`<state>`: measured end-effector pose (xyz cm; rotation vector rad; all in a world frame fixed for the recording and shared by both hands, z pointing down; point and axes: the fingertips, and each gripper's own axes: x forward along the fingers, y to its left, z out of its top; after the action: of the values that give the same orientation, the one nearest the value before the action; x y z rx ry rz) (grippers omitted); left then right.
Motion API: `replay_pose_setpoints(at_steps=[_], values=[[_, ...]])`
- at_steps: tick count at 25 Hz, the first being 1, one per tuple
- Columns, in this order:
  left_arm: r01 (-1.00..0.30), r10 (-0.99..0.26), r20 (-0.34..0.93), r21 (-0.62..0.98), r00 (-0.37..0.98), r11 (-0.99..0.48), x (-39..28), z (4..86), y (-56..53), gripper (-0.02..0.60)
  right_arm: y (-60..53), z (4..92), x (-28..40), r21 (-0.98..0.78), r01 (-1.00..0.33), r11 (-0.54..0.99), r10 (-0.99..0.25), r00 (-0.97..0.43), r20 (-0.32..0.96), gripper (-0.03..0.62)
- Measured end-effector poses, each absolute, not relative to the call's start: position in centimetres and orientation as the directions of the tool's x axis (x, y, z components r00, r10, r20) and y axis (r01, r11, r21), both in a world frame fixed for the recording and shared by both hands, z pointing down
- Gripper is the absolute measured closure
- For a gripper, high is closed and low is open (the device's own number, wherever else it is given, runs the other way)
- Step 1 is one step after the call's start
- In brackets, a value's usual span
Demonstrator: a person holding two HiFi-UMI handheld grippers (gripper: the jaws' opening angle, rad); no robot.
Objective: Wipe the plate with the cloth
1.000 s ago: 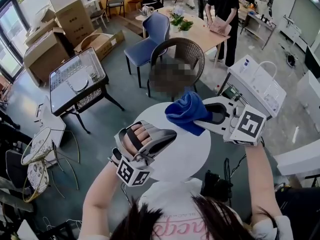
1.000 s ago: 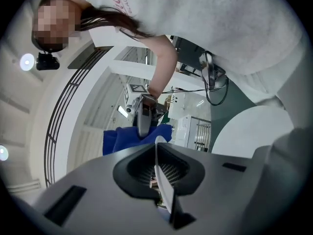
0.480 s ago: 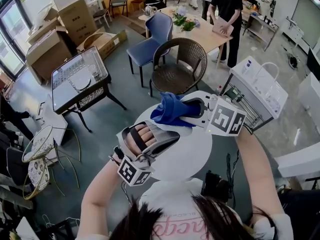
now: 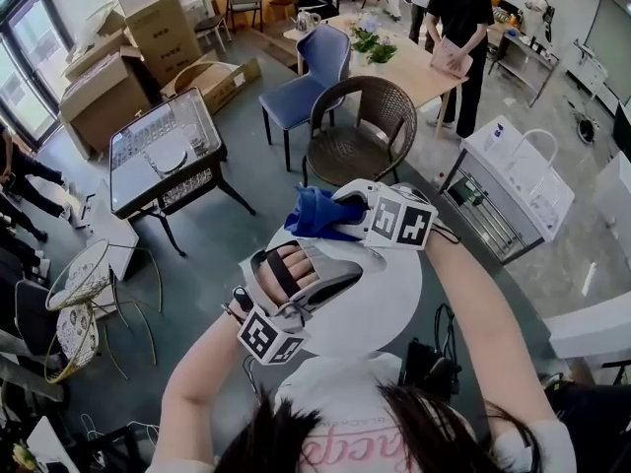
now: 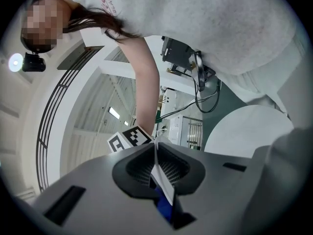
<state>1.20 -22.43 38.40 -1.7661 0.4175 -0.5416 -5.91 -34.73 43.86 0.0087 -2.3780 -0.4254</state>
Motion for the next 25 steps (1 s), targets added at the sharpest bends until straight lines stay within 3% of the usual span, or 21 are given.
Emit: replay_pose_setpoints(at_steps=[9, 16, 21, 25], values=[[-0.014, -0.572, 0.152, -0.961, 0.806, -0.275, 0.4, 38.7, -23.1, 0.557, -39.6, 44.5, -4.1, 0.238, -0.183, 0.954, -0.286, -0.789, 0.544, 0.461], [-0.047, -0.587, 0.150, -0.951, 0.796, -0.306, 0.2, 39.1, -24.1, 0.557, -39.2, 40.1, 0.3, 0.181, -0.308, 0.934, -0.356, -0.847, 0.395, 0.461], [-0.134, -0.608, 0.145, -0.911, 0.780, -0.389, -0.2, 39.3, -25.6, 0.557, -37.2, 38.0, 2.8, 0.157, -0.380, 0.912, -0.411, -0.858, 0.309, 0.461], [-0.305, -0.660, 0.121, -0.816, 0.742, -0.492, -1.2, 39.0, -27.6, 0.557, -35.8, 36.9, 4.4, 0.147, -0.482, 0.864, -0.504, -0.827, 0.250, 0.461]])
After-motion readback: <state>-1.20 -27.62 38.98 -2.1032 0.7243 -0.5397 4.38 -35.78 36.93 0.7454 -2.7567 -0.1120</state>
